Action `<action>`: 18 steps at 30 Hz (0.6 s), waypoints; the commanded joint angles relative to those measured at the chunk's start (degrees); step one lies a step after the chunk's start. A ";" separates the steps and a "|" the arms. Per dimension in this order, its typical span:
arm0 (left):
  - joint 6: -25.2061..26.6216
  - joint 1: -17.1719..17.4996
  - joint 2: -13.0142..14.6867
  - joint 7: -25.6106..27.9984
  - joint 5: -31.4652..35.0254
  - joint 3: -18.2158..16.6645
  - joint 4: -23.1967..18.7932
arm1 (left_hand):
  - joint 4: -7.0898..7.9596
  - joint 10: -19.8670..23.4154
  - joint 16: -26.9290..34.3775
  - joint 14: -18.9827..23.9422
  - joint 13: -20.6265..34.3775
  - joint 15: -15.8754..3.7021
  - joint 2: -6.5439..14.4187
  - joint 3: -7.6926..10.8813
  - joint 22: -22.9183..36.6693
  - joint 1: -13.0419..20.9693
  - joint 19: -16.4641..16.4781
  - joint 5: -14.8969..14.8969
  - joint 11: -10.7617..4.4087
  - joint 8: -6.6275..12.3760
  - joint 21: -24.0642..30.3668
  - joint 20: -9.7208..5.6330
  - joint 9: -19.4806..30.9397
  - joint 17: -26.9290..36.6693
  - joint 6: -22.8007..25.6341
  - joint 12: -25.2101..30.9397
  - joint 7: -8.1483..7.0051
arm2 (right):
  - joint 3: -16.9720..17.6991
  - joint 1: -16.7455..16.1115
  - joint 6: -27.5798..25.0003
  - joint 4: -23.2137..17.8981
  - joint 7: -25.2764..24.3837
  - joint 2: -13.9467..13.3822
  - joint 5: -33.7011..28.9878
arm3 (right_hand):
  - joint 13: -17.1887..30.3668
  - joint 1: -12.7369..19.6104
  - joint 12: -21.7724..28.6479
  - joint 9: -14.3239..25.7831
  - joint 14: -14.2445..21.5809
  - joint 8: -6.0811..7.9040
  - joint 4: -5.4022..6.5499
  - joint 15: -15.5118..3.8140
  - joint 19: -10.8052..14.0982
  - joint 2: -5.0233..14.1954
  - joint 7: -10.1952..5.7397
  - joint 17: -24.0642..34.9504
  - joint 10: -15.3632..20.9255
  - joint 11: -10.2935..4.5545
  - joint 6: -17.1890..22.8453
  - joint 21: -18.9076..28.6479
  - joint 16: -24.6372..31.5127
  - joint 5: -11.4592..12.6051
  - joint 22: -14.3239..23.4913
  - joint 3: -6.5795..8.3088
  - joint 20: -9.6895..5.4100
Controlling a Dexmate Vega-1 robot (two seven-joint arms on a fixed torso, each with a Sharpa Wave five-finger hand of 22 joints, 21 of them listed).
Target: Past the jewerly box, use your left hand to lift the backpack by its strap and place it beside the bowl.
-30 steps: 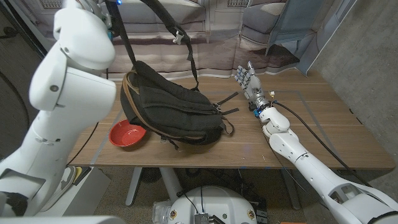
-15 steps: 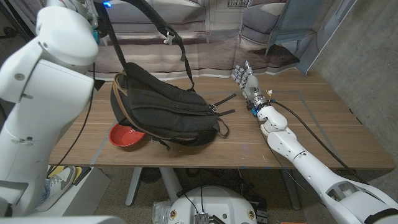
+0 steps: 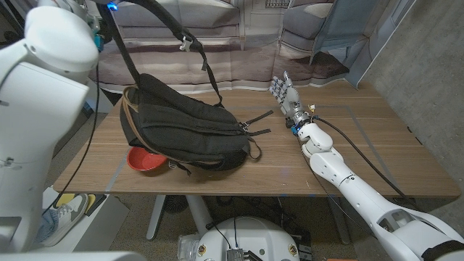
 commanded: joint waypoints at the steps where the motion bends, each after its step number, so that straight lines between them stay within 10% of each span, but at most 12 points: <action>1: 1.20 2.12 0.68 2.48 -6.56 -6.25 0.26 | 0.01 0.20 -0.02 2.98 0.24 -3.80 0.64 0.17 0.26 -0.01 -0.35 -0.22 -0.24 -0.26 0.56 -6.92 0.10 0.19 0.05 -0.28 -0.24 | -0.43 0.93 0.41 0.93 0.09 0.87 -0.37 | 0.27 0.09 -0.27 0.17 0.29 -0.25 0.04 -0.10 0.26 0.48 -0.07 0.13 0.44 0.12 0.49 0.07 0.01 -0.29 0.18 -0.22 -0.24; 18: 2.17 4.88 0.66 4.78 -10.41 -11.94 -0.03 | -0.02 0.27 -0.11 2.88 0.44 -3.83 0.69 0.16 0.25 -0.01 -0.55 -0.28 -0.19 -0.51 0.79 -6.83 0.14 0.31 0.16 -0.55 -0.19 | -0.82 2.60 0.46 2.76 0.67 1.69 -0.70 | 0.27 0.11 -0.27 0.17 0.27 -0.26 0.04 -0.08 0.27 0.54 -0.06 0.14 0.47 0.08 0.48 0.07 0.00 -0.32 0.18 -0.25 -0.24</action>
